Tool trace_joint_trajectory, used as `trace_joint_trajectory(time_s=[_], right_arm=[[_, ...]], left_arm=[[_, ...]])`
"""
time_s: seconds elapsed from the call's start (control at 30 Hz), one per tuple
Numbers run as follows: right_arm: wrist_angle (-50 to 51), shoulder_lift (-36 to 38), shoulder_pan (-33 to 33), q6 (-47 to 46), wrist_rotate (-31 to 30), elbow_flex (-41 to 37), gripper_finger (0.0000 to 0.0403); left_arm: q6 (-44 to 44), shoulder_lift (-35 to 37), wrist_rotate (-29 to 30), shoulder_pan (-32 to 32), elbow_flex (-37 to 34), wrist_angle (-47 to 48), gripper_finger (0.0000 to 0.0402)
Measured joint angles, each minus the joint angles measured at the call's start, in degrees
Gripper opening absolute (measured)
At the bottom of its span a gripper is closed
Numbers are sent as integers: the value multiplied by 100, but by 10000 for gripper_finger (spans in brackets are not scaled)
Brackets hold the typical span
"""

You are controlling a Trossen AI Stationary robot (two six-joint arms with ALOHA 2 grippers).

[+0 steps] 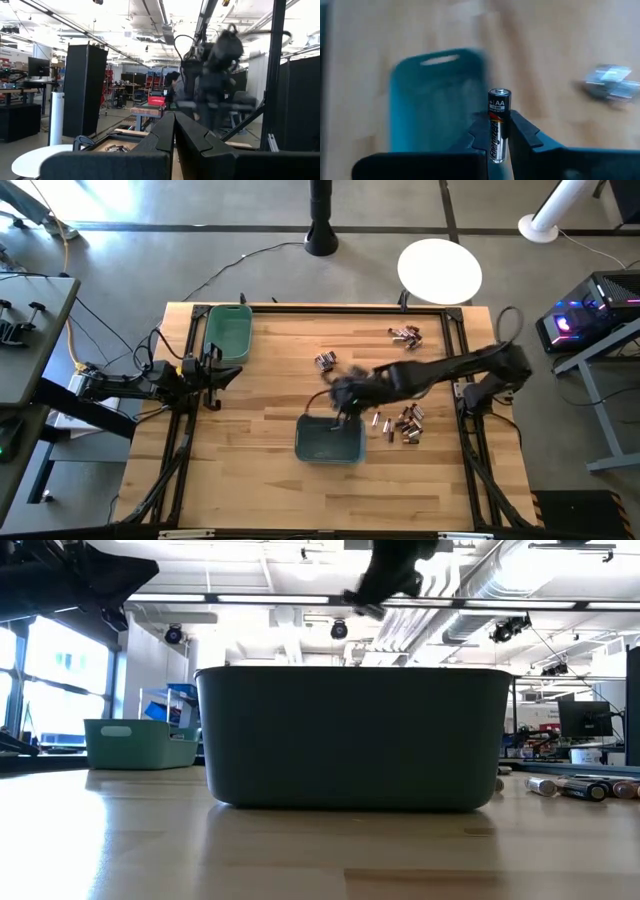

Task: Sort batteries
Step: Put the silver battery into the blue bin

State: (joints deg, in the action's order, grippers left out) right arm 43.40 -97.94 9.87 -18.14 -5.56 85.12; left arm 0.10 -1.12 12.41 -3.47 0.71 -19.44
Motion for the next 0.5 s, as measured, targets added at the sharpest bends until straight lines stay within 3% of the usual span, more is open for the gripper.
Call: trace_joint_trajectory(time_s=[0.2, 0.5], right_arm=[[-480, -1101, 118, 164, 1010, -4, 21], [-460, -1911, 100, 529, 1525, -2, 21]], left_arm=[[-153, 1, -22, -1, 0, 151, 5], [-150, 0, -22, -1, 0, 157, 5]])
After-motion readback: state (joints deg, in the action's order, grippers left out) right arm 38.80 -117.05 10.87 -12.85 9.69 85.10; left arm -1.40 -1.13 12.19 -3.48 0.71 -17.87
